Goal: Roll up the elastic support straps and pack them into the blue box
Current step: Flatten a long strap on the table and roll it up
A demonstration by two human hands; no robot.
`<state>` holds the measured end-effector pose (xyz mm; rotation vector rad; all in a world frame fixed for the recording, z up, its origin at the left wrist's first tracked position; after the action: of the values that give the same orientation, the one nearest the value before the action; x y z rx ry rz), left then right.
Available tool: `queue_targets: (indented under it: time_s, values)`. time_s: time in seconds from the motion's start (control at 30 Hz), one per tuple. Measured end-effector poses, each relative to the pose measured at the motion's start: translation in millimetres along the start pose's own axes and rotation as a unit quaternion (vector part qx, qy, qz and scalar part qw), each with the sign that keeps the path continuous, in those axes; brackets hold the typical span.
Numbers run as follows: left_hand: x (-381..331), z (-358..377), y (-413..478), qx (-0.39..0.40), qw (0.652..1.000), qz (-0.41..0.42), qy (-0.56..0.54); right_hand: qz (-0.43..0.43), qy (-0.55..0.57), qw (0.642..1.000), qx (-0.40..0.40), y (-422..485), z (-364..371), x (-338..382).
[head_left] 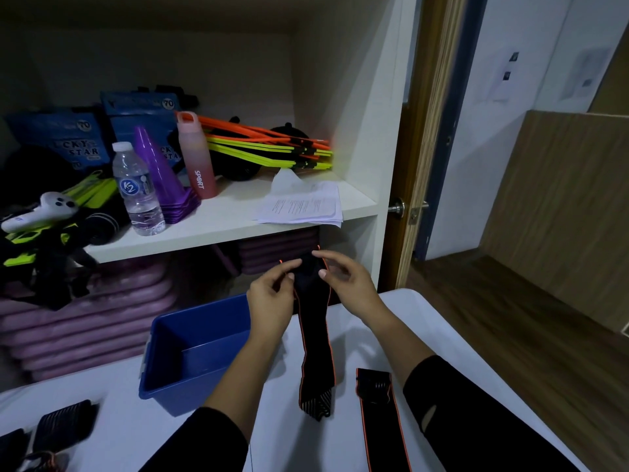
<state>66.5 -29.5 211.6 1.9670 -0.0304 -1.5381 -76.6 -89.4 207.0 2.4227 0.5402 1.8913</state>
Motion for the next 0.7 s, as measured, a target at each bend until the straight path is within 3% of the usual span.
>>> queue_targets:
  time_s: [0.13, 0.3, 0.7]
  values:
    - [4, -2, 14, 0.029, 0.999, -0.021, -0.004, 0.001, 0.065, 0.998, 0.002, 8, -2, 7]
    - [11, 2, 36, 0.068, 0.996, -0.03, 0.051, 0.032, 0.055, 0.998, -0.01, 32, 3, -3]
    - [2, -2, 73, 0.112, 0.993, -0.025, -0.037, -0.01, 0.067, 0.998, -0.013, 66, -7, 14]
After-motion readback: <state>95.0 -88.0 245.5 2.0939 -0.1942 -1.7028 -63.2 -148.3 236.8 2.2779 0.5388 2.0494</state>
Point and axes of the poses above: each hand's wrist, its own y-axis towards the middle knuckle, its own z-axis out of the palm, x = y × z, the point moved 2 cm from there along y, towards the middle knuckle, and after that the axes turned 8 degrees about z, right-handed, at the moved point
